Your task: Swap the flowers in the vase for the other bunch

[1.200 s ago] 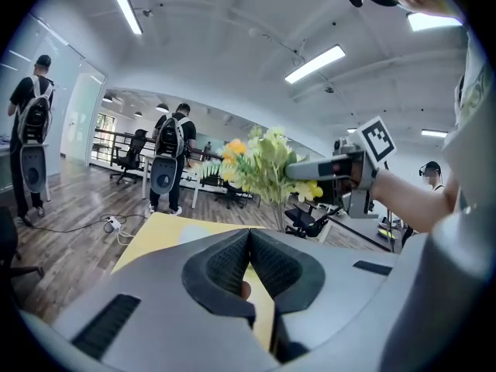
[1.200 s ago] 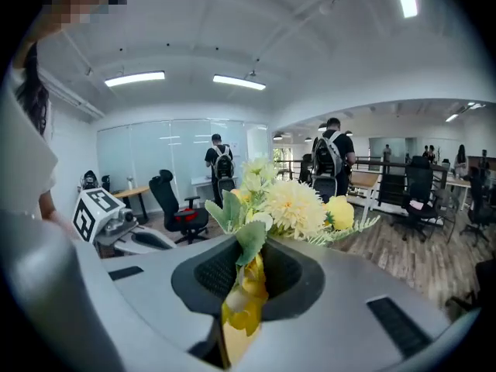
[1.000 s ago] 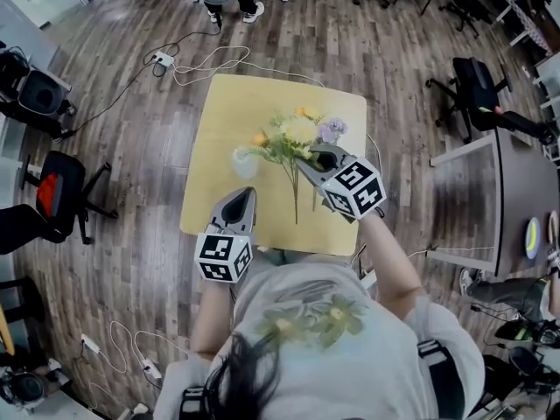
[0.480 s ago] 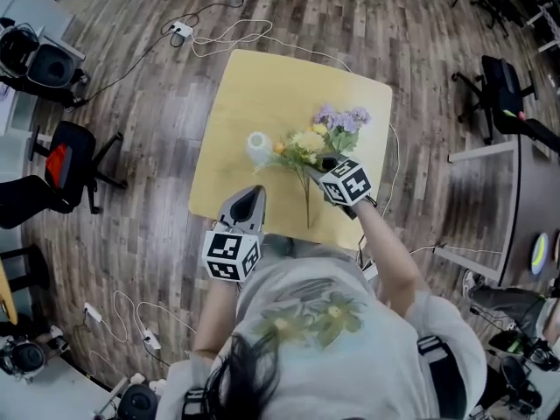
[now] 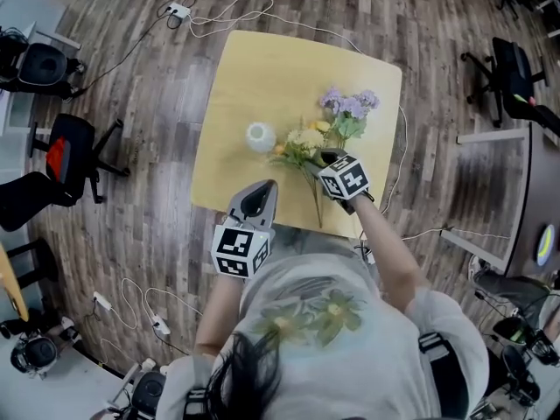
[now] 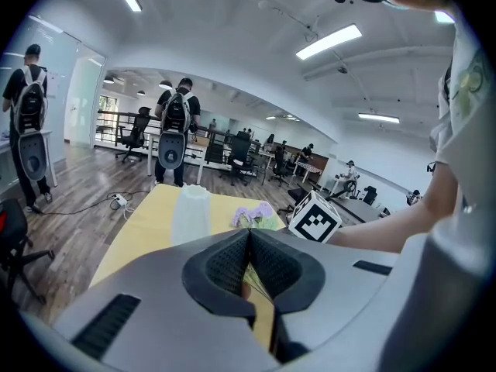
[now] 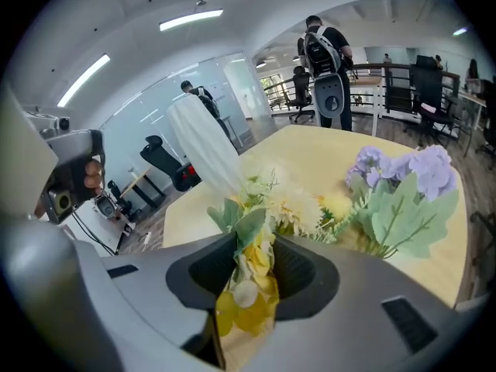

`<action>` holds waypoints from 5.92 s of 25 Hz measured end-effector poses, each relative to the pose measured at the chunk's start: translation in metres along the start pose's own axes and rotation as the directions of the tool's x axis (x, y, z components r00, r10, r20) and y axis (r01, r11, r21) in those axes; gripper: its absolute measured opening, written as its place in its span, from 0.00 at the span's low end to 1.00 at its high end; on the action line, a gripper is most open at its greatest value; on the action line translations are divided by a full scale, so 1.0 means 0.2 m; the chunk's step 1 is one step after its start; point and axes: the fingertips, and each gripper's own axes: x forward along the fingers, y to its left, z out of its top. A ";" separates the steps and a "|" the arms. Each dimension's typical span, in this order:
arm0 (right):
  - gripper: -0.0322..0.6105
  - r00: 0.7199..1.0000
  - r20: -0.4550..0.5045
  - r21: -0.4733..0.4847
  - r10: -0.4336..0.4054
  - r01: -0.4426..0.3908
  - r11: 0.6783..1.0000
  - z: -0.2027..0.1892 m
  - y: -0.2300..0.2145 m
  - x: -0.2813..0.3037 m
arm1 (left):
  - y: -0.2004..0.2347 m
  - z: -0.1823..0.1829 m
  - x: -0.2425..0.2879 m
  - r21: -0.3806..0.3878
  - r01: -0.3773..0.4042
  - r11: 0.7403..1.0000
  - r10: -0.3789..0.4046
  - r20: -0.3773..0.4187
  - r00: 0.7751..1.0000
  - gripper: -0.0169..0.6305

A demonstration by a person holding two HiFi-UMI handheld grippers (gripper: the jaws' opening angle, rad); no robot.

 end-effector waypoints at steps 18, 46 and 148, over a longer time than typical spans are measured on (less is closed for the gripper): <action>0.39 0.945 0.248 0.345 -0.214 0.121 0.931 0.14 -0.38 -0.43 | -0.03 0.04 0.24 0.019 0.108 0.994 -0.107 -0.043 0.993 0.05; 0.41 0.924 0.029 0.619 -0.381 0.283 0.733 0.02 -1.12 -0.13 | -0.11 0.04 0.53 0.017 0.108 0.994 -0.106 -0.101 0.989 0.05; 0.14 0.708 0.656 -0.305 0.261 -0.069 0.950 1.48 0.89 -0.51 | 0.42 -0.11 -0.57 -0.131 -0.304 0.944 0.317 0.095 0.944 0.05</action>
